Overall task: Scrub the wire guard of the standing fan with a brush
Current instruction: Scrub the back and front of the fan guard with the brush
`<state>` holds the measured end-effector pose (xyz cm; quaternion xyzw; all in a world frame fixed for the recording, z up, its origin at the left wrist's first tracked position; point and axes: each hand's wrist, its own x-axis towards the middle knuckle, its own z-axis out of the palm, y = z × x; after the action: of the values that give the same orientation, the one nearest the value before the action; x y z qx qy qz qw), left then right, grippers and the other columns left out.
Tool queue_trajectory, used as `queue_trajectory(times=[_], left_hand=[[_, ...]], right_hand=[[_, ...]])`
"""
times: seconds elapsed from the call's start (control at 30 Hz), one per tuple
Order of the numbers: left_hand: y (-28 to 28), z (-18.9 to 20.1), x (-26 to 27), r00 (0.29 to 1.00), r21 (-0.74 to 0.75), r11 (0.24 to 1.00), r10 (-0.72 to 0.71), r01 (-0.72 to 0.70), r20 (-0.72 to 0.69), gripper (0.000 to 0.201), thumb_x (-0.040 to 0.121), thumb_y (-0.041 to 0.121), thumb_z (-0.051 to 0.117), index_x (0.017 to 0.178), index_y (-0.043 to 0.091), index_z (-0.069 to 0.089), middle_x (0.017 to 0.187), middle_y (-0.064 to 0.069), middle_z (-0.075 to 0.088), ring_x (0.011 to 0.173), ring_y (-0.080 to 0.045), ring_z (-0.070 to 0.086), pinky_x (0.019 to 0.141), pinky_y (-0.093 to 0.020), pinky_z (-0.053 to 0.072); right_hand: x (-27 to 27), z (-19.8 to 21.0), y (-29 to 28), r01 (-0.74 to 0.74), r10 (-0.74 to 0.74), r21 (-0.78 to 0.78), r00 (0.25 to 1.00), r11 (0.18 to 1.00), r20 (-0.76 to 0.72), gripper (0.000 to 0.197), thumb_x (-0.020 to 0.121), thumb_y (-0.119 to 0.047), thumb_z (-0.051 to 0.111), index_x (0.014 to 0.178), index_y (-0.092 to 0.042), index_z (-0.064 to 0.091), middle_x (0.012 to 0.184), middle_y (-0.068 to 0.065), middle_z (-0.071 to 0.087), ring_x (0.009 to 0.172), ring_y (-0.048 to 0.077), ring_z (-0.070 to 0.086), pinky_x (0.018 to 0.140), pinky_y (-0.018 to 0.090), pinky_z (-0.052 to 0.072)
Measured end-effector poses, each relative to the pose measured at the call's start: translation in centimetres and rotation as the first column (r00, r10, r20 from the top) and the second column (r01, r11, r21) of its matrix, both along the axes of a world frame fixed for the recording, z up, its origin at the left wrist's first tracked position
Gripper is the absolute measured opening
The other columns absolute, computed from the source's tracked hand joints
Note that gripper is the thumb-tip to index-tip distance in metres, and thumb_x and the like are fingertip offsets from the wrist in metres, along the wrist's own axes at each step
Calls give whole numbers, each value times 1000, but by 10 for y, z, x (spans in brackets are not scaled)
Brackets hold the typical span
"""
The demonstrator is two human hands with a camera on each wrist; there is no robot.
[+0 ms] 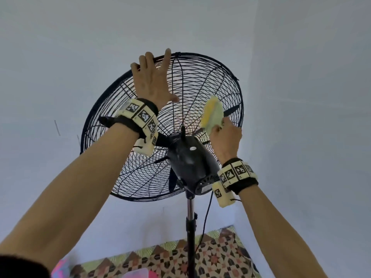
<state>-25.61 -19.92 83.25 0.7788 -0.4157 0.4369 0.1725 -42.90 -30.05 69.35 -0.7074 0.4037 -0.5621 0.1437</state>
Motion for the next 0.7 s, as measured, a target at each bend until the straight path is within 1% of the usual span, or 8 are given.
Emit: queue_trajectory(times=[0.07,0.13,0.17,0.3,0.4,0.5,0.6,0.7], left_hand=[[-1,-2,-10,999,-4,999,35,-35,16,137,62,79,80,165,28,6,147,-24,36,134,-40,37,111,-55,30],[-3,-5,-18,999,-15,999,45,-45,21,135,63,76,82,165,27,9,147,-26,35,136,-41,36,113,-55,27],[-4,-5,-20,998,-22,998,52,-52,18,134,64,74,83,164,26,10,147,-26,36,137,-41,35,114,-56,26],[-5,-6,-14,996,-35,995,92,-91,8,129,67,75,81,164,25,12,145,-27,38,135,-42,36,117,-56,25],[-2,-8,-13,997,-39,997,74,-73,33,127,65,76,81,163,26,16,143,-26,40,133,-42,38,115,-56,27],[-1,-8,-20,997,-42,999,29,-26,66,121,66,73,82,162,29,22,143,-25,41,132,-41,40,115,-55,27],[-2,-10,-22,997,-53,999,0,4,74,117,67,71,82,161,30,25,142,-23,41,131,-41,40,115,-55,27],[3,-10,-12,998,-72,997,-11,15,65,116,66,71,83,159,31,28,142,-24,42,130,-42,41,114,-56,27]], right_hand=[[9,7,7,22,-25,70,999,997,39,21,100,-13,54,115,-2,64,106,17,70,100,34,67,76,28,47],[20,9,22,-8,9,59,1000,998,-14,23,101,-16,57,117,-2,63,111,14,71,100,29,68,70,14,40],[27,9,31,-42,44,21,997,999,-62,22,101,-18,58,116,-2,63,108,11,72,94,25,67,65,9,37],[36,7,43,-164,156,-56,979,985,-131,11,95,-17,59,89,-13,67,81,5,69,72,26,58,53,14,33],[21,14,30,-40,39,27,999,999,17,17,94,-16,55,100,-10,69,98,12,73,93,34,64,76,29,49],[23,18,24,-9,2,112,998,994,68,22,99,-13,55,114,-3,67,113,16,72,106,34,64,78,30,46],[36,15,35,-103,103,42,995,994,-1,14,97,-13,59,103,-5,70,92,8,71,85,27,65,67,24,39],[30,9,38,-215,215,8,976,977,-22,12,90,-8,58,78,-8,60,70,5,60,59,15,49,53,23,31]])
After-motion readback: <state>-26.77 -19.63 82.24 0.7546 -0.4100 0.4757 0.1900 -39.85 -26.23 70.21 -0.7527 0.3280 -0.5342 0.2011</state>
